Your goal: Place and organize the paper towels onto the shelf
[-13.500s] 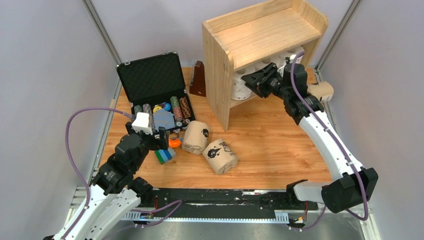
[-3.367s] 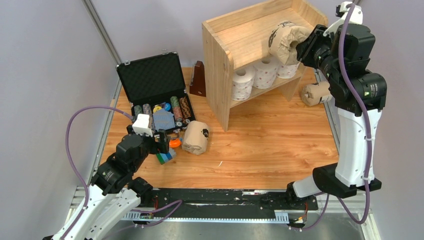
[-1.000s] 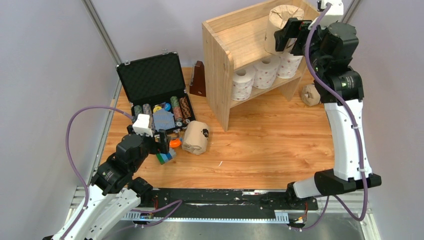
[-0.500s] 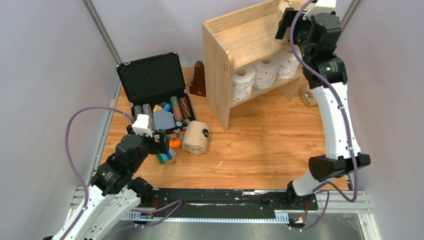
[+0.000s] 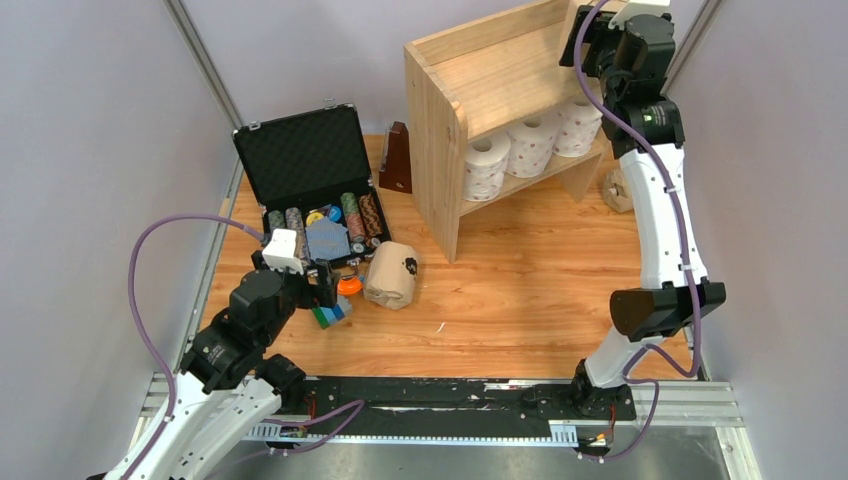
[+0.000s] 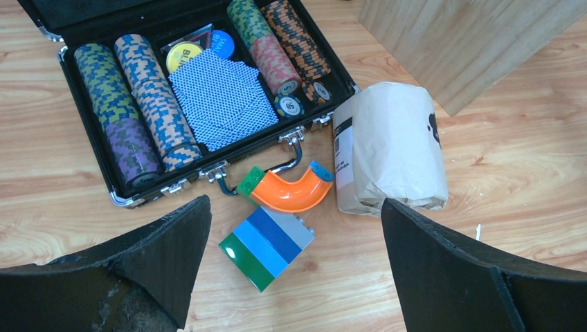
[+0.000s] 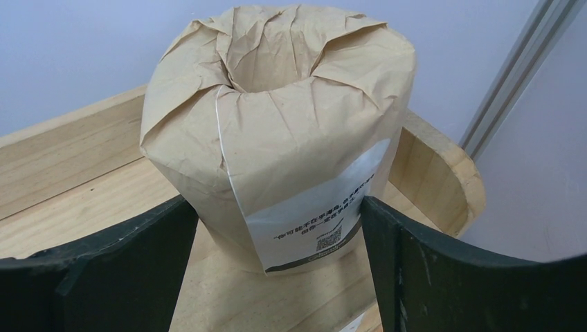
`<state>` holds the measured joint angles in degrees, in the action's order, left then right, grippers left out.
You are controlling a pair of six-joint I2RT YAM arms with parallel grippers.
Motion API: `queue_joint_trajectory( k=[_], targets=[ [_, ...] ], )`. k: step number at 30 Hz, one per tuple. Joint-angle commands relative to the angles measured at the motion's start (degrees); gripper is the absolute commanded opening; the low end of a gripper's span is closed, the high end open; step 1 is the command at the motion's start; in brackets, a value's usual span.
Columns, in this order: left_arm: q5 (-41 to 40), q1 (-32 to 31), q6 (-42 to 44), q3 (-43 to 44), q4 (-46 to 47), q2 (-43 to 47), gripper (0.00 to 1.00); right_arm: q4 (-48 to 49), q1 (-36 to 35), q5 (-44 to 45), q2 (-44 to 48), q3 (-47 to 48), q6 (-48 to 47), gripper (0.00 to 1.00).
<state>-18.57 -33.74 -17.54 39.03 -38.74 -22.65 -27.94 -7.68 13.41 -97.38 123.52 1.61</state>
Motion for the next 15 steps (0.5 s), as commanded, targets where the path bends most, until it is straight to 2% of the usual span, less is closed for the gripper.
queue_joint_trajectory(
  k=[1,15],
  targets=[
    [-0.90,-0.12,0.75,-0.09,1.70,0.40,1.00,1.90,0.45,-0.14,-1.84,2.98,-0.81,0.88],
    [-0.73,-0.14,0.76,0.00,1.65,0.42,1.00,2.24,0.84,2.10,-3.21,4.43,-1.34,0.97]
  ],
)
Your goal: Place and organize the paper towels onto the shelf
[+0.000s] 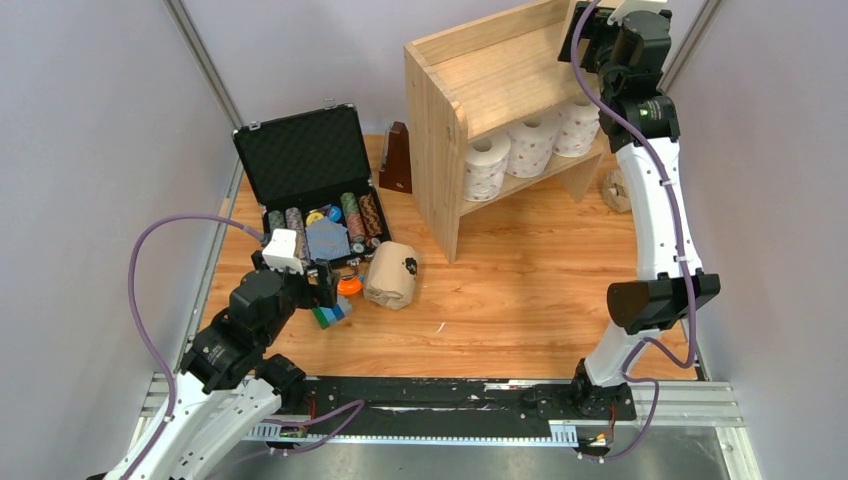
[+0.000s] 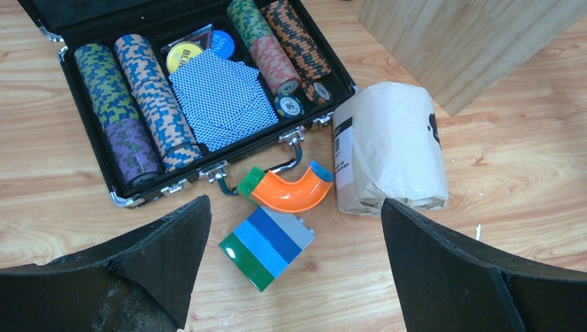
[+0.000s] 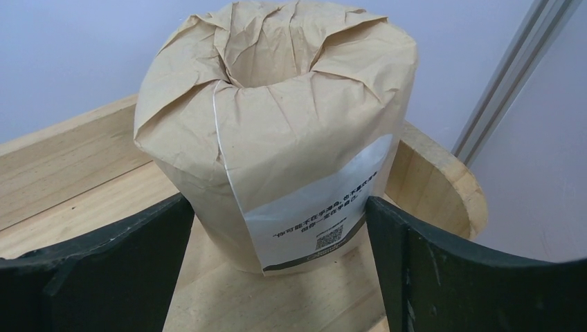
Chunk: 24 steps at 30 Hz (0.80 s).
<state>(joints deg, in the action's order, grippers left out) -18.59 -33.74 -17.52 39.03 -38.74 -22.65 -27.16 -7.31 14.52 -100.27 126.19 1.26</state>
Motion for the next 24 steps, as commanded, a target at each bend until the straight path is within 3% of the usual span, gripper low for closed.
queue_joint_trajectory(
  k=[1,11,24],
  targets=[
    [-0.74,-0.18,0.71,0.00,1.61,0.37,1.00,1.48,0.46,0.96,-0.17,1.33,-0.99,0.98],
    [-1.02,-0.19,0.58,0.07,1.43,0.85,1.00,0.34,0.41,-7.27,10.86,-6.59,3.39,1.00],
    [2.96,-0.18,-3.85,1.51,0.02,-4.88,1.00,-0.32,0.32,-23.84,34.19,-32.26,11.45,1.00]
  ],
)
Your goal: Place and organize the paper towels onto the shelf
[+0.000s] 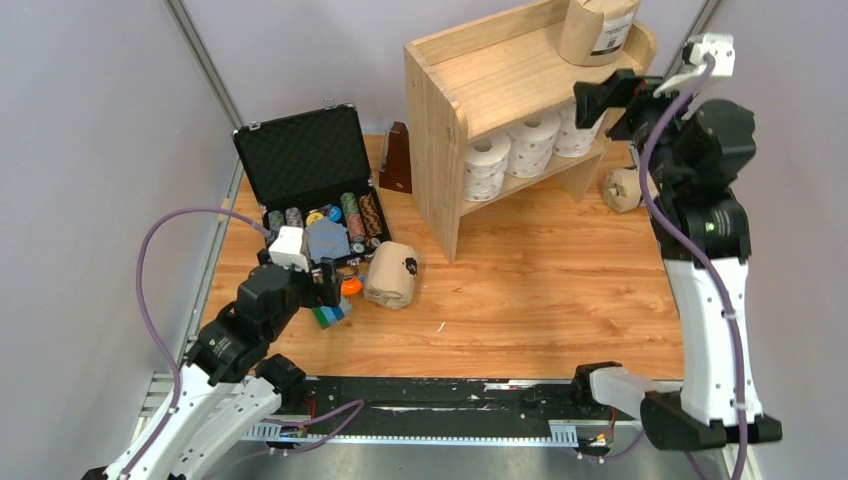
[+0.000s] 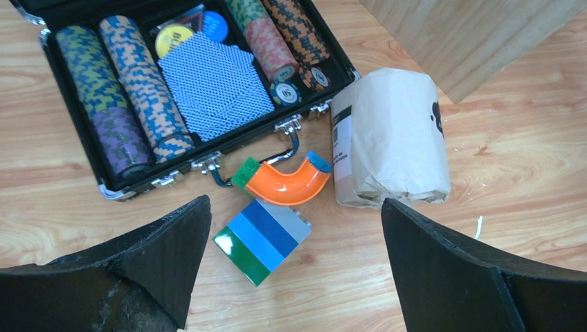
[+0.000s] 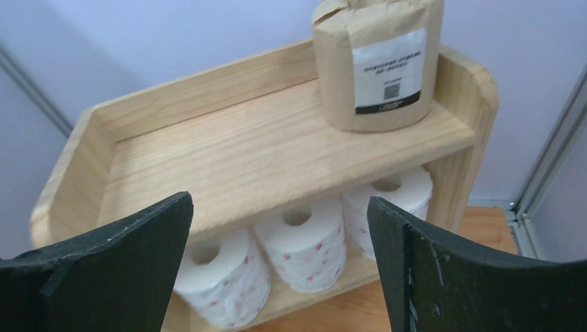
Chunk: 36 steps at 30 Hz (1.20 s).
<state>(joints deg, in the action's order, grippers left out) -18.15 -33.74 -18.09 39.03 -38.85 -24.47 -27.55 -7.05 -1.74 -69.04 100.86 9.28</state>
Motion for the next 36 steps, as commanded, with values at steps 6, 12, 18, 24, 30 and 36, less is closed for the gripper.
queue_joint_trajectory(
  k=[6,12,18,24,30,36],
  targets=[
    [10.89,-0.19,-11.98,0.56,3.19,-7.78,1.00,0.11,0.08,-14.61,10.80,-20.90,5.11,0.99],
    [16.02,-0.16,-17.81,-5.46,8.65,-10.68,1.00,-0.95,-0.02,-20.02,16.55,-34.73,7.20,0.95],
    [16.70,-0.19,-21.22,-8.36,12.37,-12.78,1.00,5.48,-2.14,-26.70,22.69,-51.59,16.86,0.92],
    [16.05,-0.14,-21.44,-7.78,14.13,-16.19,1.00,10.36,-14.77,-18.26,23.45,-61.07,21.65,0.91],
    [14.05,-0.19,-21.44,-6.12,12.68,-16.31,1.00,13.62,-34.69,-5.81,15.30,-62.24,21.73,0.90],
    [11.30,-0.16,-22.50,-4.82,7.60,-12.30,1.00,16.45,-49.25,2.72,1.33,-55.46,17.47,0.90]
  ],
)
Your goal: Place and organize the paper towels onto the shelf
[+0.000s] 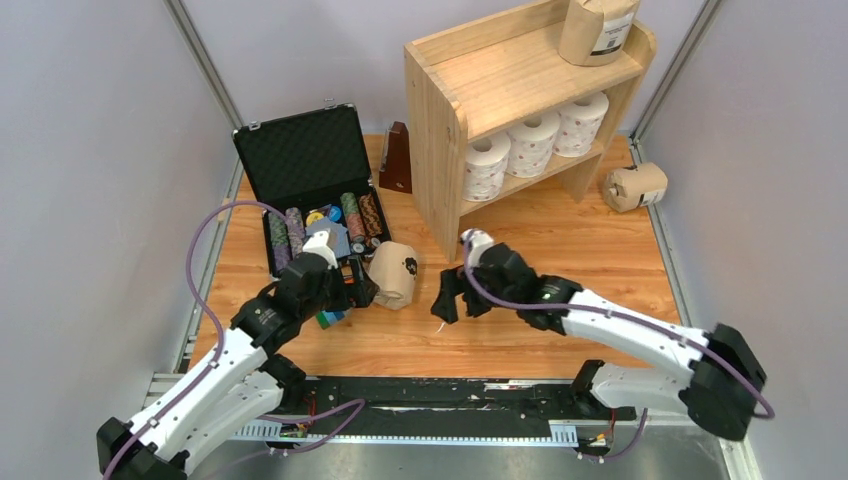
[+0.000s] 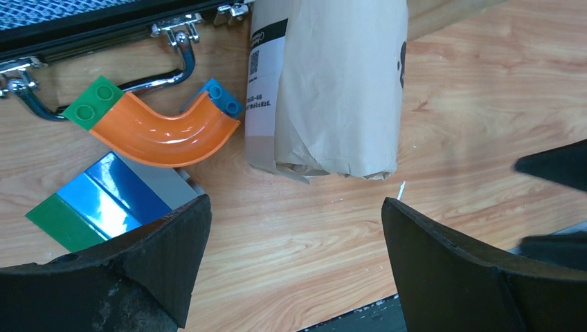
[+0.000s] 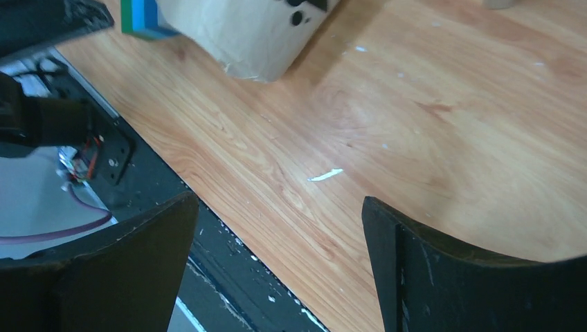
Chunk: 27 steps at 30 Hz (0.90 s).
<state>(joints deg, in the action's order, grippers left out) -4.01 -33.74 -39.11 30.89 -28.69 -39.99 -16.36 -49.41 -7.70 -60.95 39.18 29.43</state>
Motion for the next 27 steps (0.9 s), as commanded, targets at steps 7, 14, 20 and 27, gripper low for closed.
queue_joint_trajectory(
  k=[7,14,20,27],
  targets=[
    [-8.45,-0.19,-3.63,5.36,-11.49,9.66,1.00,7.31,-14.40,18.29,-23.38,18.59,-10.32,0.88],
    [-12.83,-0.19,-6.99,6.38,-19.24,15.93,1.00,6.95,-16.58,26.80,-35.08,26.46,-15.51,0.88],
    [-15.83,-0.14,-6.37,9.76,-22.95,18.24,1.00,5.24,-19.76,33.40,-43.46,32.01,-20.56,0.87],
    [-17.89,-0.17,-4.43,11.92,-24.32,21.14,1.00,0.04,-21.52,49.60,-52.43,39.57,-20.16,0.78]
  ],
)
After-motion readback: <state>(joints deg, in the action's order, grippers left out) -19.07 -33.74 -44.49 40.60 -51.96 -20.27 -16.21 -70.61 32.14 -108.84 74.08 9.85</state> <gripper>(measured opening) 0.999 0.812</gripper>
